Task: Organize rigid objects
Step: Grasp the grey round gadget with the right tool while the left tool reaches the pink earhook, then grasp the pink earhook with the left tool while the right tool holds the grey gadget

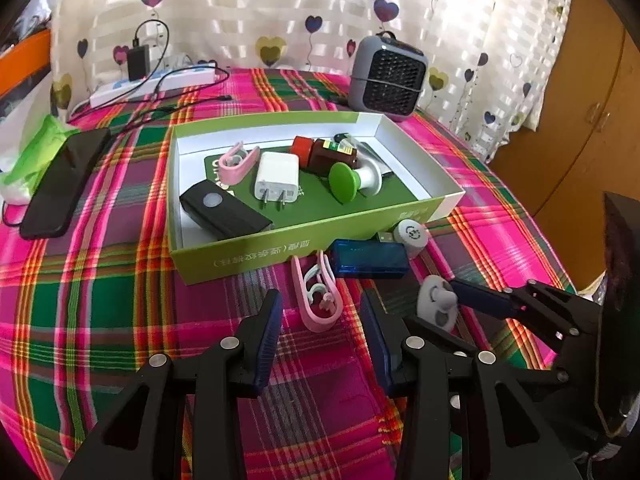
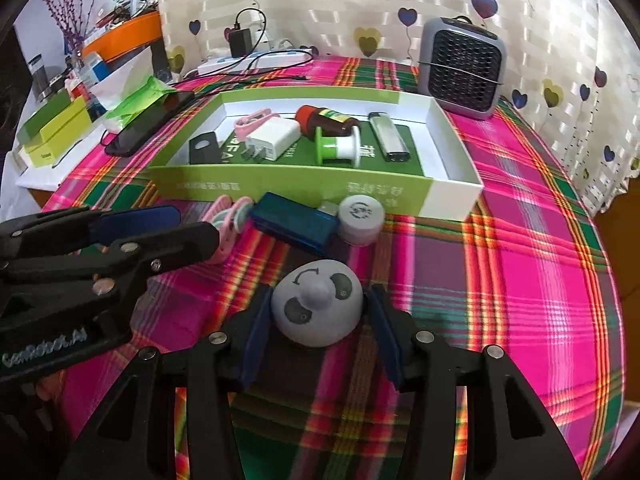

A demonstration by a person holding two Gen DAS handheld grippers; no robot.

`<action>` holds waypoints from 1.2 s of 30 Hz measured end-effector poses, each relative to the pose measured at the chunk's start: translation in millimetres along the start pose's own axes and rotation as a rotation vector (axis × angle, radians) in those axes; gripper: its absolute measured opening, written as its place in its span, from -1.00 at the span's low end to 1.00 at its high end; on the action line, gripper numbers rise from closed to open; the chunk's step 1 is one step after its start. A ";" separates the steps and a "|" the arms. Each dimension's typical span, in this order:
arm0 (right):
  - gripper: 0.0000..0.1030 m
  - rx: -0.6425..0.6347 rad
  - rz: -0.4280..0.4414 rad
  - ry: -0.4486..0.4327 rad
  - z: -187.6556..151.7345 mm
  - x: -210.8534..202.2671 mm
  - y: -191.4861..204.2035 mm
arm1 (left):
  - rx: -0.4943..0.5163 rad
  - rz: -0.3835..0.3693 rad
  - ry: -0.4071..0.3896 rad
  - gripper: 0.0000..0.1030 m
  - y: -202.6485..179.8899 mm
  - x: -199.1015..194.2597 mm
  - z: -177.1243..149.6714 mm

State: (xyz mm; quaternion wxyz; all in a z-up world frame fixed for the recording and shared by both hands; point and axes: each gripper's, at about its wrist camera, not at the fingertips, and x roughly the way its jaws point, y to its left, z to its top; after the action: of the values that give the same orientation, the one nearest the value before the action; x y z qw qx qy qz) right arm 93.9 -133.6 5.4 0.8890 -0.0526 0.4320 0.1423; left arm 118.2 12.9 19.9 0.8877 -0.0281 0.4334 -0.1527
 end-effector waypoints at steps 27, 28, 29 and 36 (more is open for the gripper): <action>-0.04 0.019 0.020 -0.008 -2.1 -2.9 -10.4 | 0.020 0.074 0.022 -0.24 -6.4 22.2 8.5; -0.04 0.018 0.020 -0.008 -2.2 -2.9 -10.6 | 0.017 0.072 0.021 -0.24 -6.2 22.3 8.8; -0.04 0.019 0.020 -0.008 -2.2 -2.9 -10.7 | 0.017 0.073 0.021 -0.25 -6.1 22.4 9.2; -0.04 0.019 0.020 -0.008 -2.0 -3.2 -10.3 | 0.009 0.078 0.017 -0.42 -4.3 22.1 9.1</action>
State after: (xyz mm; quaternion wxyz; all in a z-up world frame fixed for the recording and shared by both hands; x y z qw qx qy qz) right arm 93.6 -144.5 6.4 0.8897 -0.0392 0.4303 0.1475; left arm 137.0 1.5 9.5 0.8893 -0.0056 0.4412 -0.1200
